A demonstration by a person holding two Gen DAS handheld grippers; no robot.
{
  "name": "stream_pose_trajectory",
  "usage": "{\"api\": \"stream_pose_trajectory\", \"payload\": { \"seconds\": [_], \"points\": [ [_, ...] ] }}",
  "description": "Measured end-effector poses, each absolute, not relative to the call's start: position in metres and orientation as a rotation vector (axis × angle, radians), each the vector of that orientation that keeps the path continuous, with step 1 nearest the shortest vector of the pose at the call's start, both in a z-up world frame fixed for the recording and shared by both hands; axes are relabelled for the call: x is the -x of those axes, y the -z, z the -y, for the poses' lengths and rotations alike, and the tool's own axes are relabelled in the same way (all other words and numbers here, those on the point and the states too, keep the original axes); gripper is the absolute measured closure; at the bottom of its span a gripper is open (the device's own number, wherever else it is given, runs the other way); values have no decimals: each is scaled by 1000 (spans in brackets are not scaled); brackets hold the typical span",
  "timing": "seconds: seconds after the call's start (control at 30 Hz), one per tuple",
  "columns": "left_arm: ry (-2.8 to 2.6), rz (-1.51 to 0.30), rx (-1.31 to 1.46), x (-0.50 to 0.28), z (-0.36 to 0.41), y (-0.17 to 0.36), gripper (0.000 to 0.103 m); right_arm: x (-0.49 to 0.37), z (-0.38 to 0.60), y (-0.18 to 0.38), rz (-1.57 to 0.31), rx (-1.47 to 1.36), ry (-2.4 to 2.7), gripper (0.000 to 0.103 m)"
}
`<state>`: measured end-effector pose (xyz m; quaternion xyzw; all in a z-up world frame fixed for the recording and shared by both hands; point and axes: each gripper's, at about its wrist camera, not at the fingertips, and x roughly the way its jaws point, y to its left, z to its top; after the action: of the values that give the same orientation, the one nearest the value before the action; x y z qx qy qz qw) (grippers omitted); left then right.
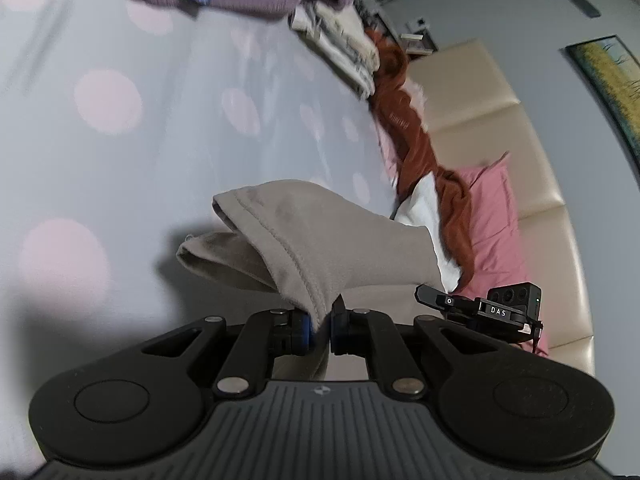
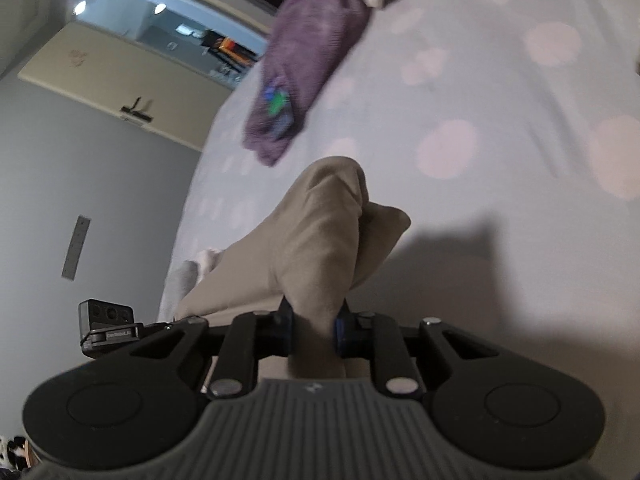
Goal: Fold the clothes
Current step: 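Grasp the folded beige shirt with both grippers and lift it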
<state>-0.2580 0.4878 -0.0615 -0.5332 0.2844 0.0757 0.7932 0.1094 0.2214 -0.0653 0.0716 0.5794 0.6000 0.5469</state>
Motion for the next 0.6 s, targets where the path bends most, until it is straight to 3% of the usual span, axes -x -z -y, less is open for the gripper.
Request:
{"api": "stream_pose_trajectory", "payload": {
  "seconds": [0.37, 0.6],
  "points": [
    [-343, -544, 1072, 410, -573, -22, 96, 14, -364, 6, -1372, -141, -1609, 83],
    [-480, -548, 1061, 515, -659, -40, 96, 121, -484, 9, -1444, -110, -1664, 83]
  ]
}}
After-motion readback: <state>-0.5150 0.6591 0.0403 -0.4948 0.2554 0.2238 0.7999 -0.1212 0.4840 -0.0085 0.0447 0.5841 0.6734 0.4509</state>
